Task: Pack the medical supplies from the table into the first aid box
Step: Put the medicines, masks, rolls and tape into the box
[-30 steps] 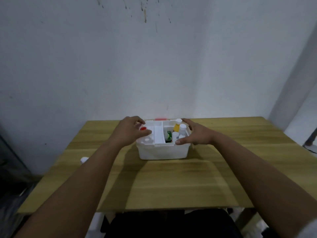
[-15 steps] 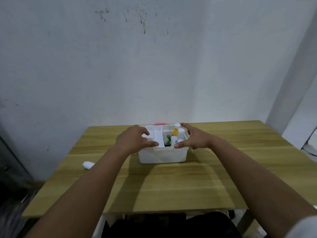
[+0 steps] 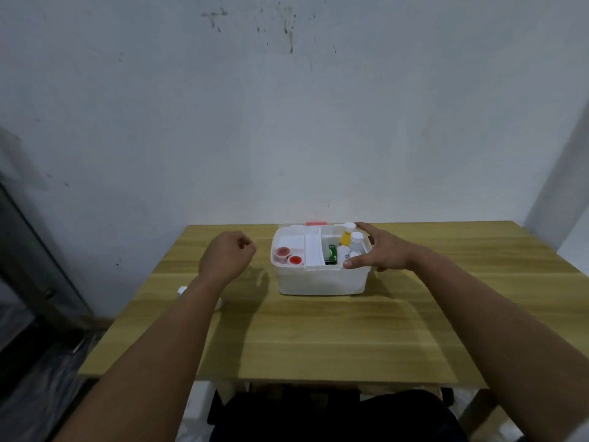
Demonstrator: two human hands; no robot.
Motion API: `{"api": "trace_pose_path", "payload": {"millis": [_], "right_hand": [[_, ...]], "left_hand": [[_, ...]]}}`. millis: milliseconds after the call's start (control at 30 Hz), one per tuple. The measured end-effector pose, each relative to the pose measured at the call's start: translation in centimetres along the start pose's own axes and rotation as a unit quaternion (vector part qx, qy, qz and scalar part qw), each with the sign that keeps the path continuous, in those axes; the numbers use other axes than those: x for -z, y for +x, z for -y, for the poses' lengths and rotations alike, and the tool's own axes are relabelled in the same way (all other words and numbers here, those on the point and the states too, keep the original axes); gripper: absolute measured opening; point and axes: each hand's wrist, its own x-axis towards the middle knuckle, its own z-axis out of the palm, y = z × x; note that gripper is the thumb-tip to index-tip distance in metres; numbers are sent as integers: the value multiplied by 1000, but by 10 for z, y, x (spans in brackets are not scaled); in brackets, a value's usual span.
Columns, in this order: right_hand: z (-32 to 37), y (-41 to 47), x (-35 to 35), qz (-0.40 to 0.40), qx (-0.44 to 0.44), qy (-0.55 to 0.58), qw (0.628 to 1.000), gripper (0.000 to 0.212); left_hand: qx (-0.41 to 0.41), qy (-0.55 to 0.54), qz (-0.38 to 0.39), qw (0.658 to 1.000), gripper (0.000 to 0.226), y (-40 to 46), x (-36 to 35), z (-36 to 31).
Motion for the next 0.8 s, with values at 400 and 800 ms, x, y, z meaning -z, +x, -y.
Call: {"api": "trace_pose_path", "payload": {"millis": [400,800], "right_hand": [[0,-1,-2,-1,-1,12,1000,138],[1,-4,-2,-4,8,18,1000,138]], "left_hand": [[239,141,67,958,29,-5,23,107],[-18,-71,-12,997,35,34,3,-77]]}}
